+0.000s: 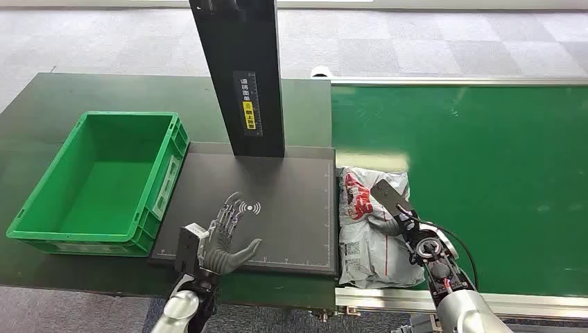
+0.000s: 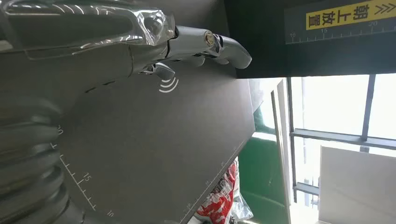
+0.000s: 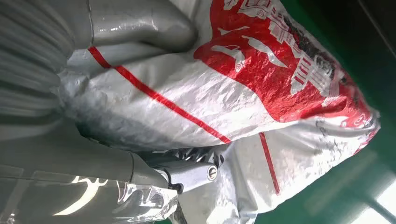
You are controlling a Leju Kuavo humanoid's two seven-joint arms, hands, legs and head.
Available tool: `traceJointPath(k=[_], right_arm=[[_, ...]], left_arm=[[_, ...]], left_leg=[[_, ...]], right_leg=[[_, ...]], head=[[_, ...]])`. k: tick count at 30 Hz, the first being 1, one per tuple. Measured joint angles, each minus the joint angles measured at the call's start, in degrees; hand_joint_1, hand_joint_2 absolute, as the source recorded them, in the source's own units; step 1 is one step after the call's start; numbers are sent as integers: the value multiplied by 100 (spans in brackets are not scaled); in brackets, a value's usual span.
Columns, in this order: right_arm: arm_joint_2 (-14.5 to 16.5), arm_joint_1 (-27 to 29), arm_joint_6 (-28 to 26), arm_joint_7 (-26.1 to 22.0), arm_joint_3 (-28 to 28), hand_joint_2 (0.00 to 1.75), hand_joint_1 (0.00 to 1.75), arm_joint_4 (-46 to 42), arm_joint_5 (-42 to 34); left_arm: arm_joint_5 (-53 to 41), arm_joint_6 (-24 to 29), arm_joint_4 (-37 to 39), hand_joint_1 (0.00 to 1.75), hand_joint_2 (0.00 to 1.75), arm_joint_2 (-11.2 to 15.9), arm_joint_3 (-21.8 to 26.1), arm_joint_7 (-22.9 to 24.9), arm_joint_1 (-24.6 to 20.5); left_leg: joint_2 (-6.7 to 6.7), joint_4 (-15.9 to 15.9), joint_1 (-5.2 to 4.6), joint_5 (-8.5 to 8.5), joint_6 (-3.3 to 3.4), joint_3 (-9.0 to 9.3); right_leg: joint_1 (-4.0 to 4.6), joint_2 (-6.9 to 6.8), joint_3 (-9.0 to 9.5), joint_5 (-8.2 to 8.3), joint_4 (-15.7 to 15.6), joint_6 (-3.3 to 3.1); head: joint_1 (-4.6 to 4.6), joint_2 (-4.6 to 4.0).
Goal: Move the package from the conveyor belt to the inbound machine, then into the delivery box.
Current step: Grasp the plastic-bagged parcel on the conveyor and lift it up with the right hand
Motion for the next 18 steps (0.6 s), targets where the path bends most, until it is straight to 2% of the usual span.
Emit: traceJointPath(k=[18], right_arm=[[-61, 22, -270, -12, 80, 175, 175, -29, -192]], left_arm=[[42, 102, 35, 0, 175, 15, 5, -30, -12]], left_leg=[[-3, 0, 0, 0, 0, -3]], right_leg=[[0, -2, 1, 0, 0, 0]], head=[[0, 0]])
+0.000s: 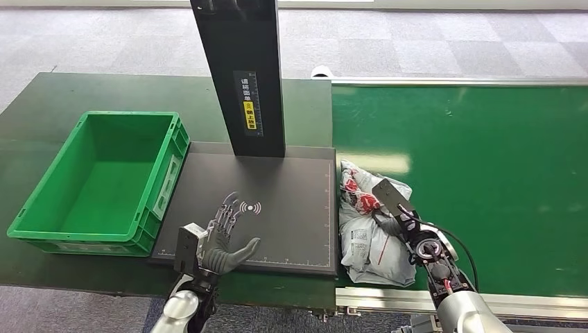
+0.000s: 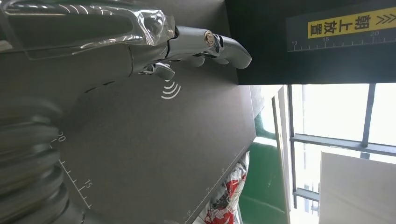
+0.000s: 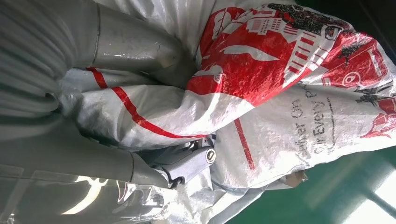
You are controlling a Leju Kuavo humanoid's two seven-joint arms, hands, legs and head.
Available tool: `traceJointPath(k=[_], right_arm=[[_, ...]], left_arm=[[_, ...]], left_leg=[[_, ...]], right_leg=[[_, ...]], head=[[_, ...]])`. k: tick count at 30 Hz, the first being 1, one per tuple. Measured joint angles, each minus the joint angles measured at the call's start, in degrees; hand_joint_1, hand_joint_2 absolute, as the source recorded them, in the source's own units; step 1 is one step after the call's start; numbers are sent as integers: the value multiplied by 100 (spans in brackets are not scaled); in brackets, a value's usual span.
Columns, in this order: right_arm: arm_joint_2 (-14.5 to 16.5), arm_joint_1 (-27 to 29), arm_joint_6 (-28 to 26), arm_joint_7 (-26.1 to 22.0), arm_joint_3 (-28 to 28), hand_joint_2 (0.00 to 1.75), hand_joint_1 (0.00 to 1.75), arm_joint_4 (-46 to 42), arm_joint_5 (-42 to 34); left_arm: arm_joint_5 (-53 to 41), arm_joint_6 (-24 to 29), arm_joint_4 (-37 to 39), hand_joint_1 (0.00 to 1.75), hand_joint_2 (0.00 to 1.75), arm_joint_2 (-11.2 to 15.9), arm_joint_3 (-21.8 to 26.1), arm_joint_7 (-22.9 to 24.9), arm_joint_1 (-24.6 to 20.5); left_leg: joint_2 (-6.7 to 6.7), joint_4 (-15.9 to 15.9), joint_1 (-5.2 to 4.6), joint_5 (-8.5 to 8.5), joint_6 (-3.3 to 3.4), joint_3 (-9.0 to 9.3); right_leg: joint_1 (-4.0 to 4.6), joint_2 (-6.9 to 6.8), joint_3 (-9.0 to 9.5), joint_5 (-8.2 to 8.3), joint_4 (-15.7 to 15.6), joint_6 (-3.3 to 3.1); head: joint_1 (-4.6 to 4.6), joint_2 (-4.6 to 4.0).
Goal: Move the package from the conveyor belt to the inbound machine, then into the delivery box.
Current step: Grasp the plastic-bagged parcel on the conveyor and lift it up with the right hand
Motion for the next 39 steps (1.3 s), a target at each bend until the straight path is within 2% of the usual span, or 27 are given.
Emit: traceJointPath(k=[5, 9, 11, 15, 18, 22, 28, 31, 35, 39], right_arm=[[-10, 3, -48, -32, 3, 175, 175, -14, -13], [-43, 194, -667, -373, 0, 175, 175, -544, -289], [-131, 539, -1114, -446, -44, 175, 175, -1512, -562], [-349, 1435, -1749, -469, -376, 175, 175, -4122, -946], [-414, 2163, -1892, -744, -807, 175, 175, -5860, -1162], [-383, 2535, -1777, -864, -1207, 175, 175, -6987, -1223], [-287, 2515, -1695, -873, -1307, 175, 175, -7397, -1152], [-241, 2266, -1351, -681, -1243, 175, 175, -7333, -1090], [-152, 1628, -661, -394, -773, 175, 175, -6523, -974], [-70, 1324, -648, -444, -336, 175, 175, -5826, -962]], left_arm=[[1, 9, 0, 0, 175, 5, 0, -8, 1], [28, 100, -121, 0, 175, 23, 28, -15, 95], [64, 124, -309, 0, 175, 38, 95, -50, 229], [150, 100, -746, 0, 175, 63, 306, -216, 502], [216, 83, -1145, 0, 175, 72, 506, -313, 679], [262, 111, -1631, 0, 175, 81, 804, -364, 782], [302, 174, -2043, 0, 175, 90, 1103, -478, 830], [304, 200, -2201, 0, 175, 93, 1222, -501, 820], [307, 269, -2371, 0, 175, 116, 1325, -509, 752], [312, 300, -2467, 0, 175, 139, 1383, -511, 722]], left_leg=[[-1, 0, 0, 0, 0, -1], [-5, 1, -1, 0, 0, -6], [-20, 2, -1, 0, 0, -15], [-47, 2, -1, -2, 0, -35], [-56, 0, 0, -7, -3, -45], [-24, -5, 0, -12, -7, -37], [-13, -5, 0, -4, -6, -23], [-10, -5, -1, -3, -7, -20], [10, -4, 0, -1, -7, -5], [-17, -3, 2, 6, -7, -12]], right_leg=[[0, -1, 0, 0, 0, 0], [0, -3, -3, 0, 1, 1], [-1, -15, -10, -1, 1, 2], [-3, -32, -28, -9, 0, 5], [-2, -40, -30, -19, 0, 7], [-1, -19, -29, -19, 0, 1], [0, -14, -15, -12, 2, -4], [0, -13, -10, -10, 4, -4], [2, 5, -6, -2, 4, -8], [3, -17, -6, -2, 5, -7]], head=[[0, 0], [-1, 0], [-1, 0], [0, 0], [-1, 0], [-1, 0], [0, 0], [1, 0], [1, 0], [-2, 0]])
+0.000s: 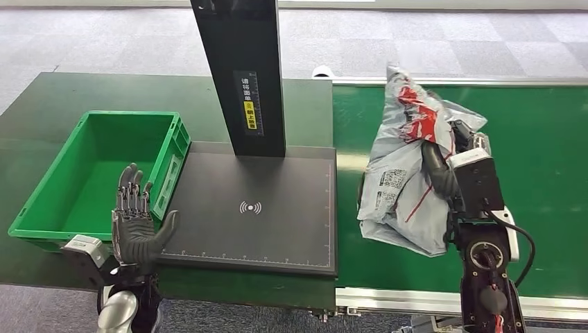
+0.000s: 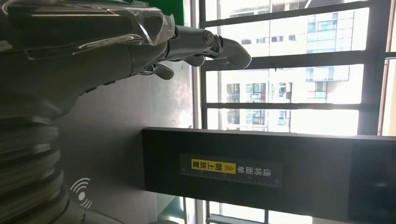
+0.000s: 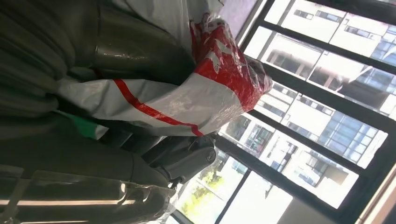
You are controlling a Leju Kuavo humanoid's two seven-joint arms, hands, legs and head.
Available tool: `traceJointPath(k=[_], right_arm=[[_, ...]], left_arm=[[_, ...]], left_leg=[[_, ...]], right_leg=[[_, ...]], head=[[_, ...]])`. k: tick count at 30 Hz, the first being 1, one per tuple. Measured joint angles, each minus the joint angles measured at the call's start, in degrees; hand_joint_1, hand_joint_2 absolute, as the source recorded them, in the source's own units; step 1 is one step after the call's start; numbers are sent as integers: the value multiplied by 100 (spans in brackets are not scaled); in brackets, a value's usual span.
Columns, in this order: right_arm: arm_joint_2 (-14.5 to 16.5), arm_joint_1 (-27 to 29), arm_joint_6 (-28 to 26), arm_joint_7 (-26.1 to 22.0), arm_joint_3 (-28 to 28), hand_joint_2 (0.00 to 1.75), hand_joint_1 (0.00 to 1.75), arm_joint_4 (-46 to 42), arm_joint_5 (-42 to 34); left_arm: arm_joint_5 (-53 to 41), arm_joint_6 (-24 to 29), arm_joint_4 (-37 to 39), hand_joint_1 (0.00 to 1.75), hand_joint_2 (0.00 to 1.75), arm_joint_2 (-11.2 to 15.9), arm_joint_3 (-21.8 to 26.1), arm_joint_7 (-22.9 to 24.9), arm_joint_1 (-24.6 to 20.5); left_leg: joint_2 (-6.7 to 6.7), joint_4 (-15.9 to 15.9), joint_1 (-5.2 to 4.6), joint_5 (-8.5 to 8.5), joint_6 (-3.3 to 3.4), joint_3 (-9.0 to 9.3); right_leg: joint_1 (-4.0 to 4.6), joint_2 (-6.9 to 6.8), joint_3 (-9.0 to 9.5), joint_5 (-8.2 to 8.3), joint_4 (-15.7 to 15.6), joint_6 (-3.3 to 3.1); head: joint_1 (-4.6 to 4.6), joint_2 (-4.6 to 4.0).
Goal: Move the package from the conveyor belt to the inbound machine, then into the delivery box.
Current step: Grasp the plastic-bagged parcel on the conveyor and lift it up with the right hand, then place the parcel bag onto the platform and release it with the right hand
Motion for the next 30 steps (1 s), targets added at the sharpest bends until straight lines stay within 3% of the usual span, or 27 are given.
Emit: traceJointPath(k=[5, 17, 24, 28, 30], right_arm=[[184, -363, 161, 104, 386, 175, 175, 695, 126], [1218, -1197, 486, 22, 1285, 175, 175, 2793, -240], [1490, -1388, 498, -6, 1553, 175, 175, 3380, -433], [1549, -1489, 509, -22, 1670, 175, 0, 3671, -566], [1564, -1524, 444, -34, 1727, 175, 0, 3789, -604]], left_arm=[[101, 68, -61, 0, 175, 29, 49, 8, -60], [65, 143, -125, 0, 175, 100, 95, 222, -384], [32, 189, -127, 0, 175, 101, 96, 309, -444], [-2, 185, -125, 0, 175, 99, 97, 347, -488], [-9, 178, -122, 0, 175, 96, 97, 350, -505]], left_leg=[[11, -3, 0, -1, -1, -11], [13, -2, 2, 3, -6, -11], [13, -1, 1, 3, -6, -15], [13, -1, 1, 3, -6, -14], [13, -1, 1, 3, -6, -13]], right_leg=[[4, 12, -8, -1, 2, 1], [4, 14, -16, 0, 3, -1], [3, 14, -21, 0, 2, -1], [3, 14, -21, 1, 2, -1], [3, 14, -21, 1, 2, -1]], head=[[3, 0], [3, 0], [4, 0], [3, 0], [4, 0]])
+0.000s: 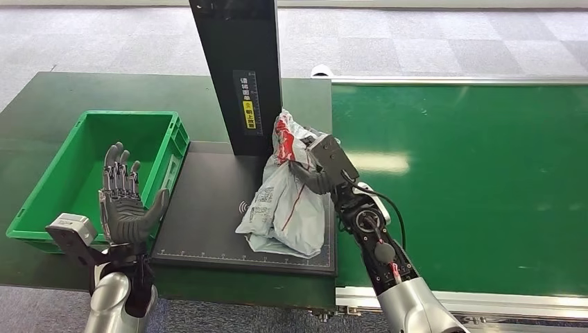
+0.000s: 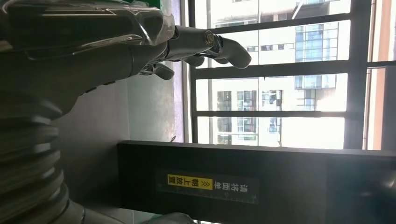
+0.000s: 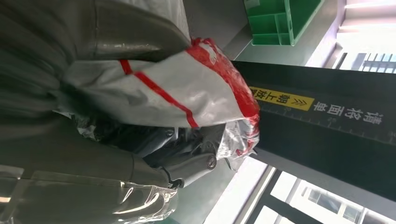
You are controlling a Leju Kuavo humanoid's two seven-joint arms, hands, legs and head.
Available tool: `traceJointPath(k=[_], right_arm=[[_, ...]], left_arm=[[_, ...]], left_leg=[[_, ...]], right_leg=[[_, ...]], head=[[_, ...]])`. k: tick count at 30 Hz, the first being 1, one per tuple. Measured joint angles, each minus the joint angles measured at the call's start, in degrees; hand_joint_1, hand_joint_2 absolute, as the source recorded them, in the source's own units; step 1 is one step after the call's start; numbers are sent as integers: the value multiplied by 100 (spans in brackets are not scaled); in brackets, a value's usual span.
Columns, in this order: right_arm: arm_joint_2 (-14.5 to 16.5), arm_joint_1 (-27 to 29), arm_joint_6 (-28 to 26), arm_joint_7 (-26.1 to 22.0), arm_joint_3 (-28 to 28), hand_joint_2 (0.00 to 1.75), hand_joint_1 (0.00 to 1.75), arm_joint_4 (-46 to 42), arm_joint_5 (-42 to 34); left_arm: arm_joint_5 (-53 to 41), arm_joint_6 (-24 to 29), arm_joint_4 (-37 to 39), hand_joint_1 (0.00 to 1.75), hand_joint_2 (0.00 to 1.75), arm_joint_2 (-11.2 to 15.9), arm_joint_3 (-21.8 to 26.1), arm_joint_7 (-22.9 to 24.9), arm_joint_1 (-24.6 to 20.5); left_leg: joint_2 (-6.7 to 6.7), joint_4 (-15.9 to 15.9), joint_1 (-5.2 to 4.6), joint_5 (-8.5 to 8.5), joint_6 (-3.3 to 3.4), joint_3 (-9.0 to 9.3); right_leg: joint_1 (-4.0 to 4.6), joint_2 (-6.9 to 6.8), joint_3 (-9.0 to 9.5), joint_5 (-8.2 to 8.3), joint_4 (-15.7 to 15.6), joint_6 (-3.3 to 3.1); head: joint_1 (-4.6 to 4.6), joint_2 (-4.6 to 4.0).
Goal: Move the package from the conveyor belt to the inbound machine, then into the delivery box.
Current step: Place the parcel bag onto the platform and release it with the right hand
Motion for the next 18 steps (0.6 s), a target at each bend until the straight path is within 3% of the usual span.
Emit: traceJointPath(k=[11, 18], right_arm=[[-39, -152, -289, -10, 43, 175, 0, 245, -209], [-143, -130, 540, -415, 41, 175, 0, 261, -750]], left_arm=[[-8, -61, 97, 0, 175, -5, -8, 19, -93], [-14, -296, 330, 0, 175, -22, -190, 44, -259]], left_leg=[[1, 1, 0, 0, 0, 0], [1, 2, 0, 0, 0, 3]], right_leg=[[0, 1, -1, 0, -1, 0], [-1, 1, -1, 1, -1, 0]], head=[[0, 0], [-1, 0]])
